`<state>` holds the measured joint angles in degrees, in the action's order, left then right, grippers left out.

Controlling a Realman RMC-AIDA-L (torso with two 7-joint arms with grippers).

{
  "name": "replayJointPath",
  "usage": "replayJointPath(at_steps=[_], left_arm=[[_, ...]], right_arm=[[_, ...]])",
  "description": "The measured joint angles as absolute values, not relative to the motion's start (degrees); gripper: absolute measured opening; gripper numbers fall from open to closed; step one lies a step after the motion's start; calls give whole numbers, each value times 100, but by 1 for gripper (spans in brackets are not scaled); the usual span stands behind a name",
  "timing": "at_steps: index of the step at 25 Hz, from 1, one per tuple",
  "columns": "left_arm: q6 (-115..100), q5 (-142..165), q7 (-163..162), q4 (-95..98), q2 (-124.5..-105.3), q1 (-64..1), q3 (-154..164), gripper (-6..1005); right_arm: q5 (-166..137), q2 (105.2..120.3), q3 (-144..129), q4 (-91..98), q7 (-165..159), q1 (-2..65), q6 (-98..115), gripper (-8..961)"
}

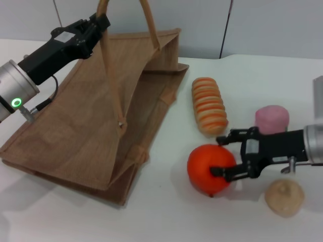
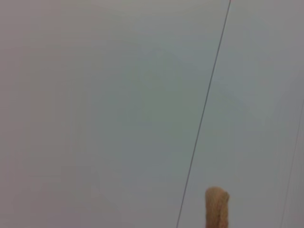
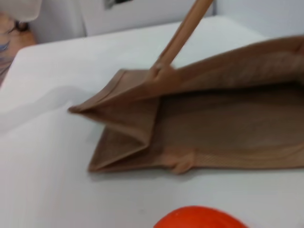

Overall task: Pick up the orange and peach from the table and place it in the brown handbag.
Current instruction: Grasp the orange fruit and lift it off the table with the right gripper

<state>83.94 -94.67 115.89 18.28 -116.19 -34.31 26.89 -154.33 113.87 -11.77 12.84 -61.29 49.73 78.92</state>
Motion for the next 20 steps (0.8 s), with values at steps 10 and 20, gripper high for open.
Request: replayJointPath(at_steps=[10, 20], left_arm=[[8394, -9467, 11589, 1828, -11619, -3424, 2689, 120], [8390, -9466, 11578, 1828, -11612, -3427, 2689, 120]], right_arm=[[-15445, 11434, -1578, 1303, -6390, 5063, 8093, 850], [-15452, 11438, -1599, 1421, -6434, 5071, 8096, 677]])
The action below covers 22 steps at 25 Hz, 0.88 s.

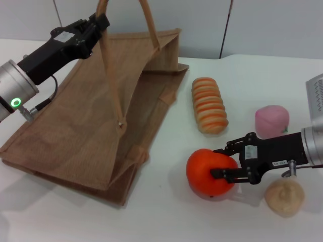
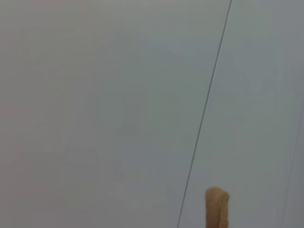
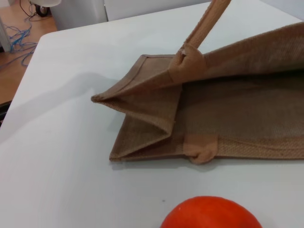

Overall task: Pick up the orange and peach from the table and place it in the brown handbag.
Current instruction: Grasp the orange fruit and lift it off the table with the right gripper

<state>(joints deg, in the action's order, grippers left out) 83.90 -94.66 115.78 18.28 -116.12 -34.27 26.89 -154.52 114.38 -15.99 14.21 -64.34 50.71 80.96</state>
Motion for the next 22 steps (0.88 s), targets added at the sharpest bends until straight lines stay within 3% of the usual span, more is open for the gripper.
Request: replayJointPath(at_steps=[2, 5, 22], left_arm=[[8389, -9466, 11586, 1828, -11610, -3428, 2689, 120], [8389, -9465, 11588, 1828, -11610, -3428, 2689, 120], [8563, -9447, 11559, 1828, -11610, -3428, 2689, 121]], right_arm=[[-15450, 11437, -1599, 1424, -6425, 5070, 8079, 639], [-15435, 11436, -1600, 1436, -6402, 5062, 8065, 493], [-15119, 11461, -1529, 1853, -6320, 4978, 8445, 346]])
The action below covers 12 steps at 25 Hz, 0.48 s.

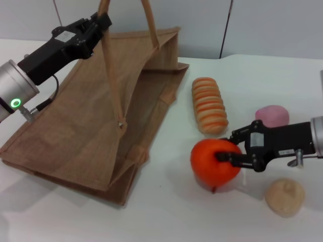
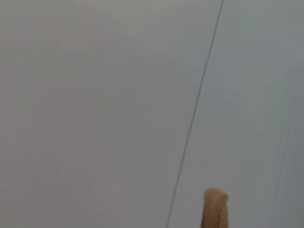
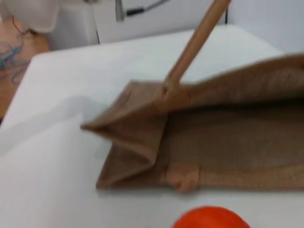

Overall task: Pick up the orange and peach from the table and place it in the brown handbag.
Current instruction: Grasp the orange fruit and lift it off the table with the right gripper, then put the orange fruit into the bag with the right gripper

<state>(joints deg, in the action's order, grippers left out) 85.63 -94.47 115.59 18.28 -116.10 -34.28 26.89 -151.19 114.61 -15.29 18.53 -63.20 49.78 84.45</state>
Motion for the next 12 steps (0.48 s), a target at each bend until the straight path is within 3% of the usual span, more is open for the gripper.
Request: replayJointPath(at_steps=[6, 12], left_arm=[[9048, -9410, 11523, 1836, -11597, -3442, 2730, 121], [9529, -9410, 11210, 1899, -11581, -3475, 2725, 121]], right_arm=[[-14349, 11463, -1534, 2257, -6047, 4824, 9266, 317], [-14001, 11563, -1588, 2191, -5797, 5026, 9362, 282]])
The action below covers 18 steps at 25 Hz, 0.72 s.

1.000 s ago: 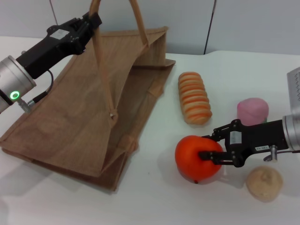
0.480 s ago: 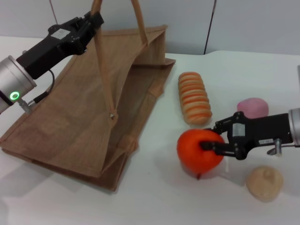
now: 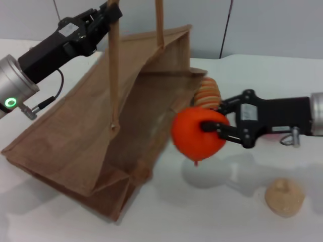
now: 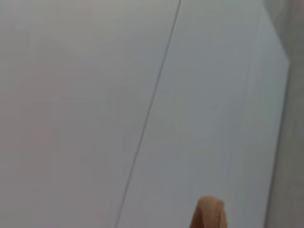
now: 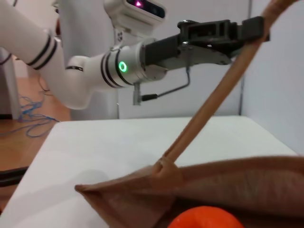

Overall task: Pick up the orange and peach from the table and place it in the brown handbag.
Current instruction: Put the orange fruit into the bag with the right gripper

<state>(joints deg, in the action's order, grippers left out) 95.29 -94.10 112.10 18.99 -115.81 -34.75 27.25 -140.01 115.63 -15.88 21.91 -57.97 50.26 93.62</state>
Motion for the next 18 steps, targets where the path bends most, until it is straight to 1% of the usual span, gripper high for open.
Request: replayJointPath(at_steps=[3, 6, 11, 18], left_arm=[[9771, -9411, 11159, 1905, -11573, -3489, 2703, 121], [9963, -9420, 11124, 1906, -11567, -3505, 2691, 120], [10186, -9436, 10999, 1914, -11552, -3565, 2686, 120], [10391, -9462, 10886, 1918, -11523, -3632, 2689, 120]], right_arm=[[-13998, 11574, -1594, 1888, -5700, 5285, 9215, 261], [-14014, 11578, -1600, 1527, -5598, 5558, 8875, 212], [-14028, 11590, -1668, 1056, -5396, 5900, 8278, 169], [-14007, 11613, -1661, 426, -5155, 6319, 6876, 113]])
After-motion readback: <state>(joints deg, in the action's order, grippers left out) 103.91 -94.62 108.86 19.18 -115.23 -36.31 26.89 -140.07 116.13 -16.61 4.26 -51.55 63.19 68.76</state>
